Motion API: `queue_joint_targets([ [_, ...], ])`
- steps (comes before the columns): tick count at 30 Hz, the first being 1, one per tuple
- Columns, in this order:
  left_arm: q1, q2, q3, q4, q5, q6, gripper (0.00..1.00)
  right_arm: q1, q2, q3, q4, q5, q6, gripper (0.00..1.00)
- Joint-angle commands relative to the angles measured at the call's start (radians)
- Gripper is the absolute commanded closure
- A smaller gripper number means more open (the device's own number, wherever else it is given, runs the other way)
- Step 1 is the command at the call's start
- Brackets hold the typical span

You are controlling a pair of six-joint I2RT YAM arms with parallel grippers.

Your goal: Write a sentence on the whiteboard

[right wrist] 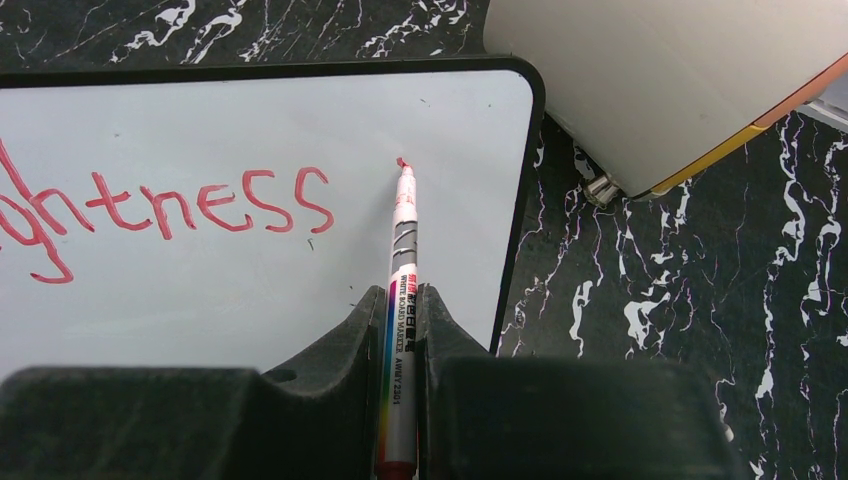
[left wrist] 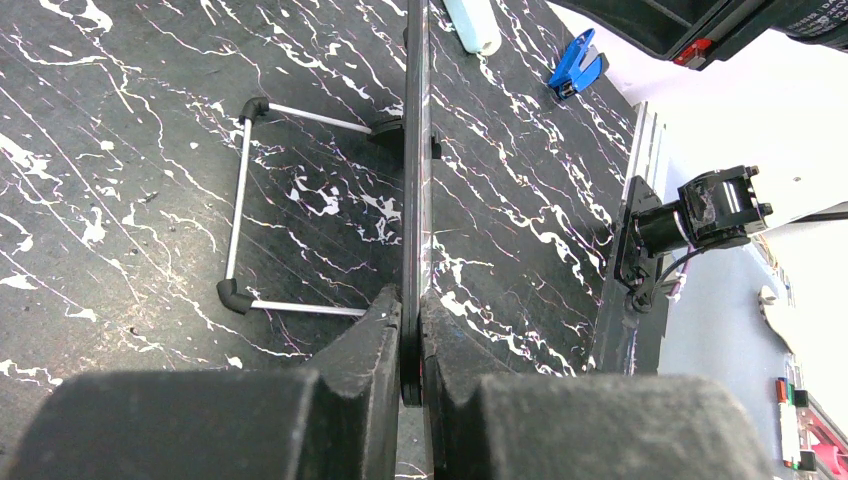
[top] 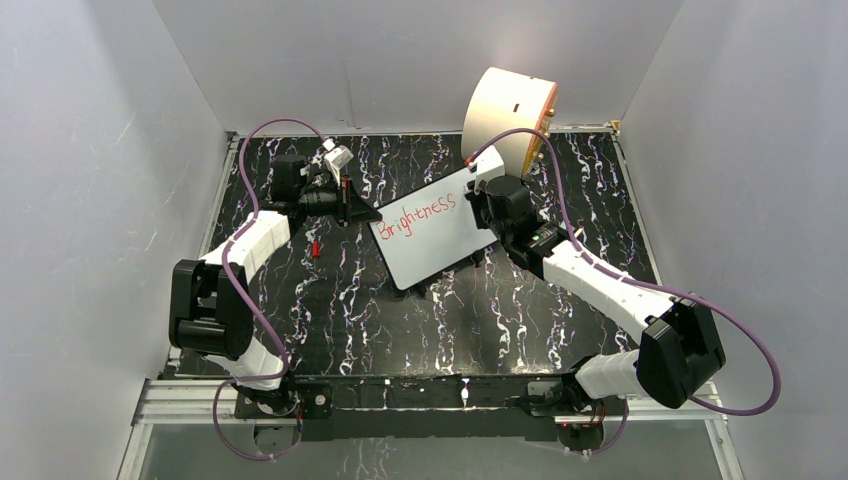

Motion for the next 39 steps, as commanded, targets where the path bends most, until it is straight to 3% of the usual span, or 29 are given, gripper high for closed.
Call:
queue_joint_targets([
  [1,-0.026,0.018,-0.013,-0.087,-0.054,0.043,1.0,-0.007,-0.002,0.017,0.018,0.006,0.01,1.0],
  [39,-0.026,0.021,-0.012,-0.087,-0.05,0.043,1.0,-0.007,-0.005,0.0,-0.056,-0.002,0.022,1.0],
])
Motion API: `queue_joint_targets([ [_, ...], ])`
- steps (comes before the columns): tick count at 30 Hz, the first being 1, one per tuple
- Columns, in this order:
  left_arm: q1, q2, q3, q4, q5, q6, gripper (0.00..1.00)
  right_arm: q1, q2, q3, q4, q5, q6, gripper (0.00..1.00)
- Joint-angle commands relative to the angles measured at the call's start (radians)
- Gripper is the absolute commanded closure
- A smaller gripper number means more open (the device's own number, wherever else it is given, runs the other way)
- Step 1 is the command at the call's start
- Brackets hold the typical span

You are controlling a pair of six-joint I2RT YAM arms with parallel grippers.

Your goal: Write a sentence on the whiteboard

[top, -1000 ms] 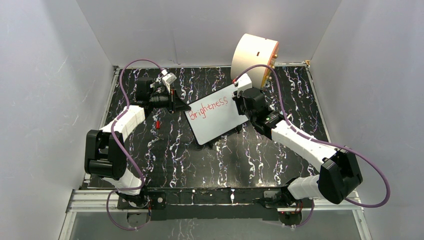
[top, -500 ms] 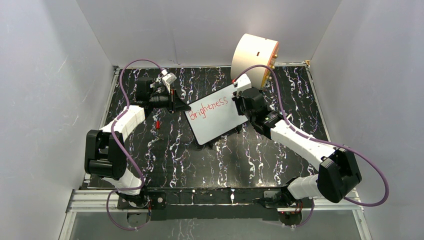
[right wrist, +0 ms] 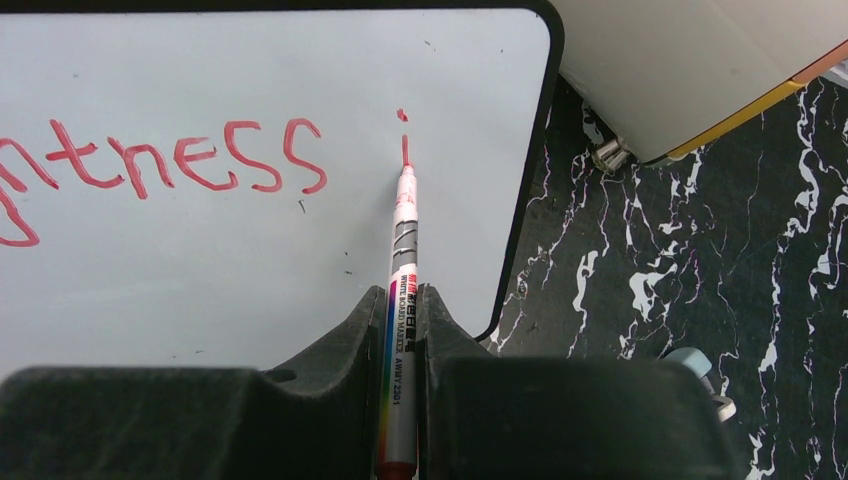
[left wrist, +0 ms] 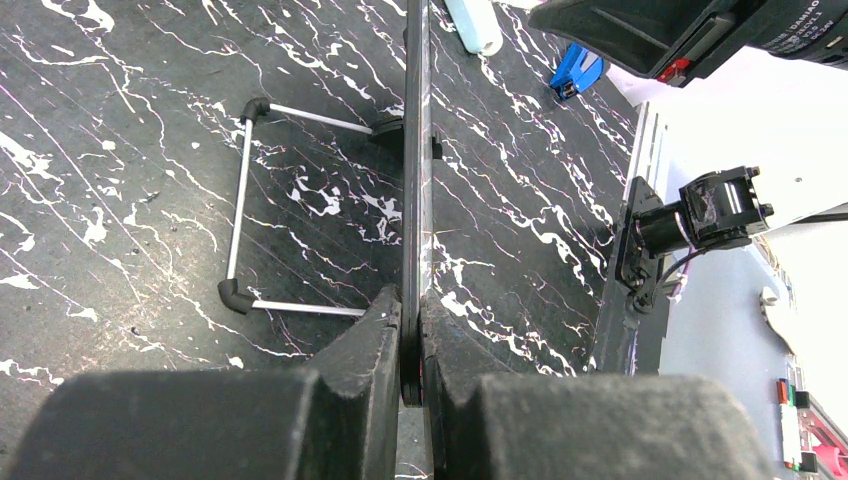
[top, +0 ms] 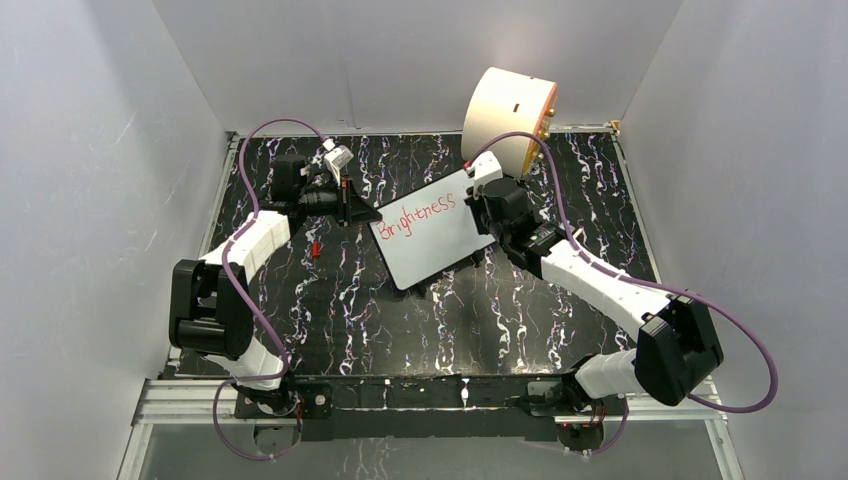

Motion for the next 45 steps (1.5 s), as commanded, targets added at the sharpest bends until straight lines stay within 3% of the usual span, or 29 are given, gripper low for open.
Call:
queue_joint_targets([
  [1,-0.026,0.02,-0.013,-0.087,-0.048,0.043,1.0,-0.007,-0.02,0.003,-0.002,0.001,0.014,1.0],
  [45,-0.026,0.023,-0.013,-0.088,-0.046,0.043,1.0,-0.027,0.0,0.059,0.102,-0.011,-0.006,1.0],
])
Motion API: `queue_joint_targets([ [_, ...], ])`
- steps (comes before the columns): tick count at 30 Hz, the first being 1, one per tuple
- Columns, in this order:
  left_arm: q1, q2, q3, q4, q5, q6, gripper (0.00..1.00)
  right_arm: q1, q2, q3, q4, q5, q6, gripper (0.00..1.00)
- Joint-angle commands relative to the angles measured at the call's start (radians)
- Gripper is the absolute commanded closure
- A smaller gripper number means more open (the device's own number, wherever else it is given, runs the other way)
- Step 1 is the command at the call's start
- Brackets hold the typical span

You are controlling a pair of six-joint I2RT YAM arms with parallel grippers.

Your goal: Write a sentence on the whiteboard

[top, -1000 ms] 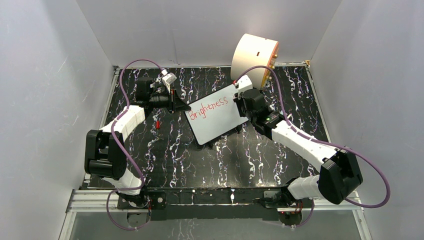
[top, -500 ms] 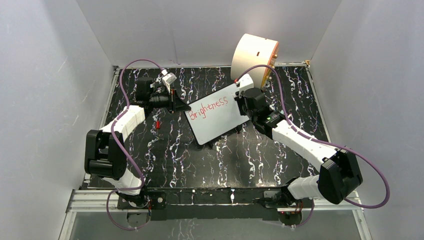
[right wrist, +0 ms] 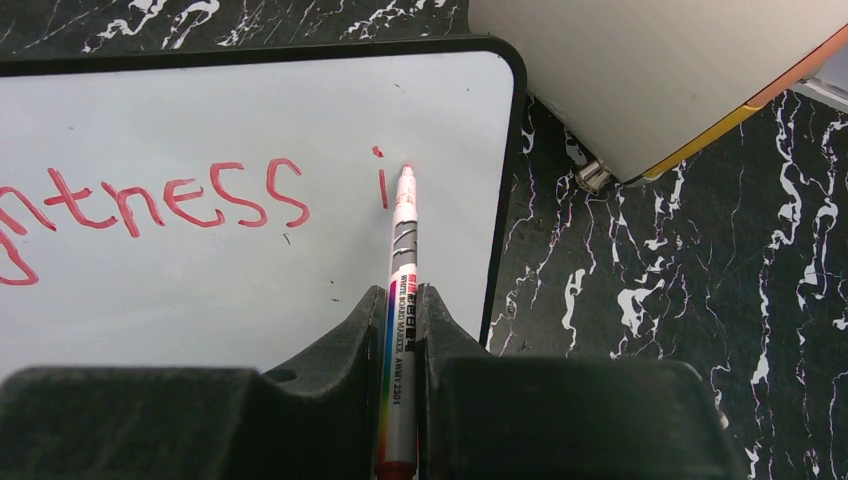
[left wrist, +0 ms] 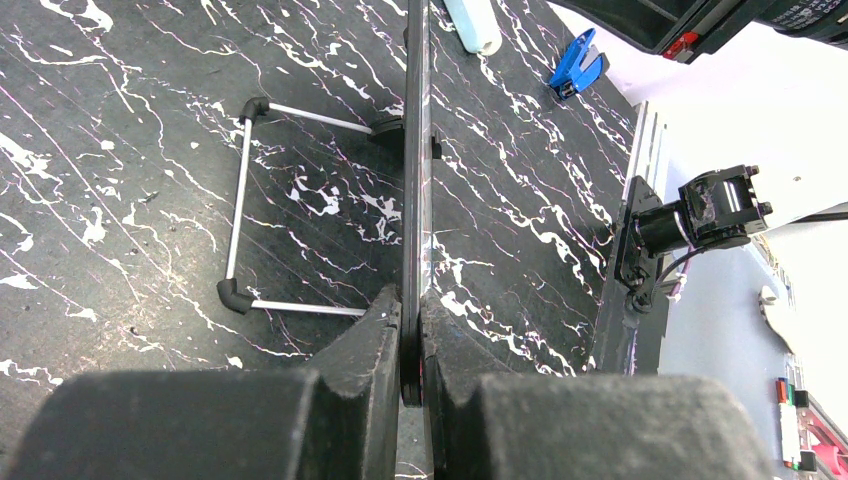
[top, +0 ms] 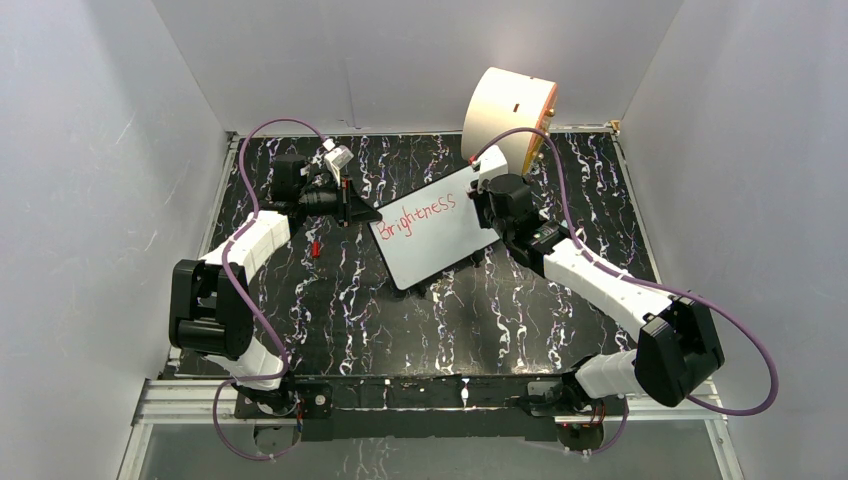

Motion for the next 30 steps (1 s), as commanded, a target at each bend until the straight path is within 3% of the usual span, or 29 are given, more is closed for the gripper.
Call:
queue_joint_targets([
  [1,-0.025,0.021,-0.013,-0.088,-0.046,0.042,1.0,-0.003,0.008,0.06,0.063,-0.011,-0.005,1.0],
  [30,-0.026,0.023,-0.013,-0.088,-0.045,0.042,1.0,-0.007,-0.022,-0.022,-0.002,-0.006,0.015,1.0],
])
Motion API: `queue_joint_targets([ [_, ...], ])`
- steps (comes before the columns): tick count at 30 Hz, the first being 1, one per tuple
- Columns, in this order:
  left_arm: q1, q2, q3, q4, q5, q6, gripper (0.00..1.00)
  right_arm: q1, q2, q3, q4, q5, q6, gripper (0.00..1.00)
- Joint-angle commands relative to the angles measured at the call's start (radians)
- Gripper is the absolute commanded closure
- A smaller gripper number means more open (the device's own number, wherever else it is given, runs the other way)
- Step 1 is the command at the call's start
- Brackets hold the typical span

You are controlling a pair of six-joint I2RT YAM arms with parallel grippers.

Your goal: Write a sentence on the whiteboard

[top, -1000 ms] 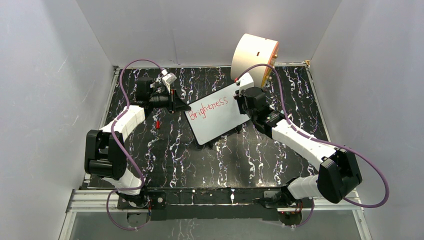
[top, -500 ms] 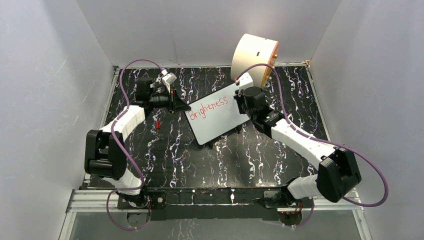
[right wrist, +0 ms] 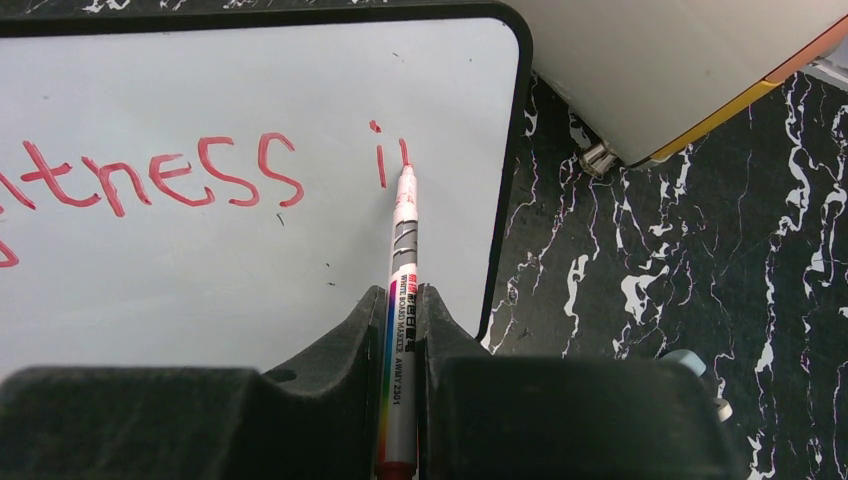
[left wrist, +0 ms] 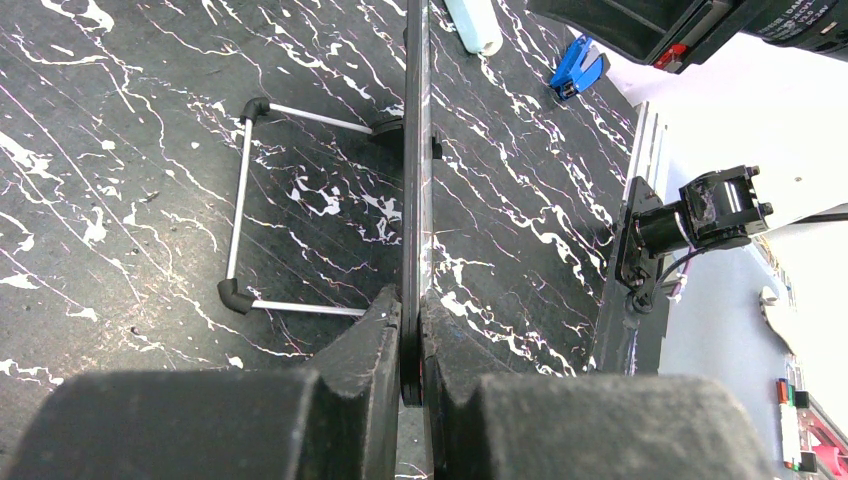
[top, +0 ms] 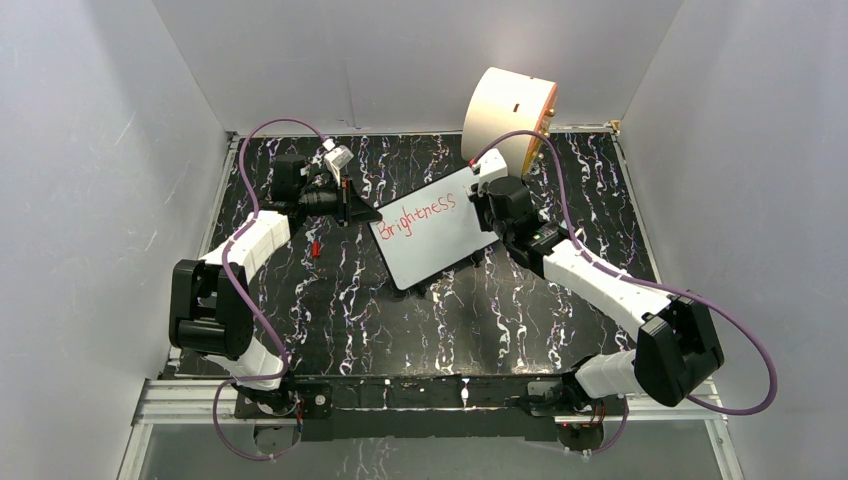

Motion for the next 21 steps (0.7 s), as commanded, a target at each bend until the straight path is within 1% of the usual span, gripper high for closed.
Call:
queue_joint_targets([
  [1,-0.026,0.023,-0.013,-0.087,-0.045,0.043,1.0,-0.006,-0.026,-0.01,0.011,-0.001,0.01,1.0],
  [19,-0.026,0.025,-0.013,-0.087,-0.044,0.042,1.0,-0.006,-0.033,-0.009,0.011,-0.012,0.035,1.0],
  [21,-0.027,0.026,-0.013,-0.088,-0.045,0.042,1.0,-0.005,-0.035,-0.011,-0.016,-0.013,0.039,1.0],
])
